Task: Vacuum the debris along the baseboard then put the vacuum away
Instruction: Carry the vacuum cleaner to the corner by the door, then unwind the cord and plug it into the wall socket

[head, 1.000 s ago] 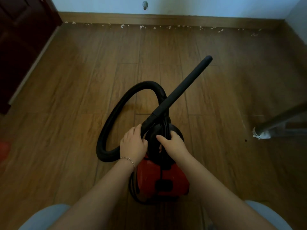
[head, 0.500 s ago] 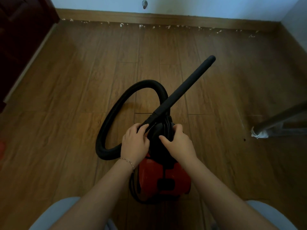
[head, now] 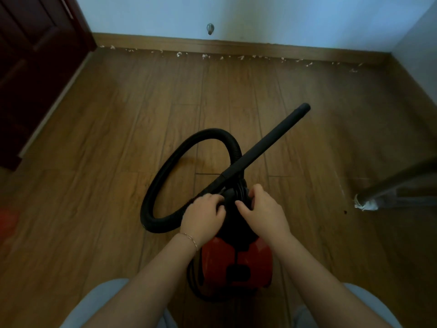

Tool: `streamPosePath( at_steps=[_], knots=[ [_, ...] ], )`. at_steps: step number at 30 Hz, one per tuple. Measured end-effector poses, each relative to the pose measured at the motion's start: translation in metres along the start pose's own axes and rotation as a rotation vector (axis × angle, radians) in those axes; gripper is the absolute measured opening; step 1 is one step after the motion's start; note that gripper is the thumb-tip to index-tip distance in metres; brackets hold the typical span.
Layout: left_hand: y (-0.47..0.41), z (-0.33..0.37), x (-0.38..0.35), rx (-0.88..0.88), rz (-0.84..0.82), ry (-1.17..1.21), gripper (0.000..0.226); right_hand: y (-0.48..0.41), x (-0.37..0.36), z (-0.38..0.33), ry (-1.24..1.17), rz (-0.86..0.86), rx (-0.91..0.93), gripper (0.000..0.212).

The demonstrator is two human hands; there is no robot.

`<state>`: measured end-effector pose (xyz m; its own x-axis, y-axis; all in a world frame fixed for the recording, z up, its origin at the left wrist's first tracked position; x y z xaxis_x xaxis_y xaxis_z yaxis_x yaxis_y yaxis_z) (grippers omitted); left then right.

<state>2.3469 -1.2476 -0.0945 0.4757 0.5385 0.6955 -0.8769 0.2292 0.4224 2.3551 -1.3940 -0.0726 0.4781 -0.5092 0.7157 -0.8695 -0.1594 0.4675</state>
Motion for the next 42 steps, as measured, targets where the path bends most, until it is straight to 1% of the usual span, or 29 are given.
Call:
streamPosePath(
  at_steps=[3, 5, 7, 9, 10, 12, 15, 18, 20, 25, 27, 28, 30, 32, 33, 35, 38, 39, 42],
  knots=[
    [0.004, 0.016, -0.020, 0.020, -0.147, 0.249, 0.022, -0.005, -0.002, -0.010, -0.051, -0.002, 0.047, 0.023],
    [0.007, 0.020, -0.031, 0.054, -0.178, 0.333, 0.021, -0.009, -0.002, -0.013, -0.058, -0.009, 0.054, 0.031],
    [0.010, 0.022, -0.041, 0.067, -0.197, 0.289, 0.031, -0.012, -0.002, -0.013, -0.075, -0.017, 0.056, 0.036],
    [0.014, 0.022, -0.048, 0.067, -0.202, 0.155, 0.039, -0.011, -0.003, -0.010, -0.098, -0.023, 0.065, 0.036],
    [0.016, 0.023, -0.050, 0.069, -0.199, 0.096, 0.040, -0.010, -0.004, -0.008, -0.110, -0.023, 0.068, 0.035],
    [0.019, 0.023, -0.049, 0.074, -0.180, 0.050, 0.032, -0.008, -0.004, -0.004, -0.131, -0.015, 0.062, 0.034],
    [0.021, 0.025, -0.043, 0.071, -0.128, 0.056, 0.017, -0.005, -0.004, 0.002, -0.154, -0.014, 0.034, 0.029],
    [0.029, 0.030, -0.040, 0.012, -0.073, 0.088, 0.012, -0.002, -0.007, 0.006, -0.210, -0.039, 0.013, 0.024],
    [0.036, 0.034, -0.040, -0.027, -0.046, 0.119, 0.010, 0.001, -0.008, 0.006, -0.265, -0.053, -0.004, 0.024],
    [0.045, 0.045, -0.039, -0.084, 0.005, 0.086, 0.012, 0.005, -0.008, 0.006, -0.339, -0.060, -0.033, 0.029],
    [0.049, 0.050, -0.040, -0.098, 0.011, 0.063, 0.011, 0.005, -0.007, 0.006, -0.366, -0.086, -0.052, 0.027],
    [0.051, 0.052, -0.041, -0.105, 0.007, 0.057, 0.015, 0.005, -0.007, 0.006, -0.399, -0.102, -0.061, 0.024],
    [0.055, 0.056, -0.044, -0.121, -0.003, 0.047, 0.028, 0.005, -0.008, 0.006, -0.534, -0.136, -0.065, 0.015],
    [0.059, 0.060, -0.045, -0.141, -0.009, 0.031, 0.032, 0.006, -0.008, 0.003, -0.682, -0.169, -0.057, 0.014],
    [0.060, 0.061, -0.045, -0.147, -0.011, 0.034, 0.032, 0.007, -0.008, 0.002, -0.726, -0.181, -0.049, 0.015],
    [0.062, 0.063, -0.044, -0.157, -0.016, 0.076, 0.030, 0.008, -0.008, 0.001, -0.739, -0.190, -0.031, 0.016],
    [0.068, 0.065, -0.040, -0.198, -0.032, 0.119, 0.017, 0.012, -0.002, -0.003, -0.723, -0.209, -0.002, 0.018],
    [0.070, 0.066, -0.038, -0.233, -0.037, 0.100, 0.014, 0.014, 0.002, -0.005, -0.732, -0.230, 0.004, 0.017],
    [0.074, 0.069, -0.033, -0.366, -0.012, -0.033, 0.020, 0.024, 0.017, -0.007, -0.751, -0.304, 0.012, 0.018]
  ],
)
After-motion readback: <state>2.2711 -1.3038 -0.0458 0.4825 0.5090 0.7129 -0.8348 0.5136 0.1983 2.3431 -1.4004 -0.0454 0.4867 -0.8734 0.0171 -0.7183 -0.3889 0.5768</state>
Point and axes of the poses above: each hand's wrist, its own y-axis away from the middle knuckle, its own x-axis out of the back of the hand, z = x × y, the point moved 4 cm from there along -y, towards the middle knuckle, and after that the axes turned 15 degrees about -z, right-handed, at the moved point
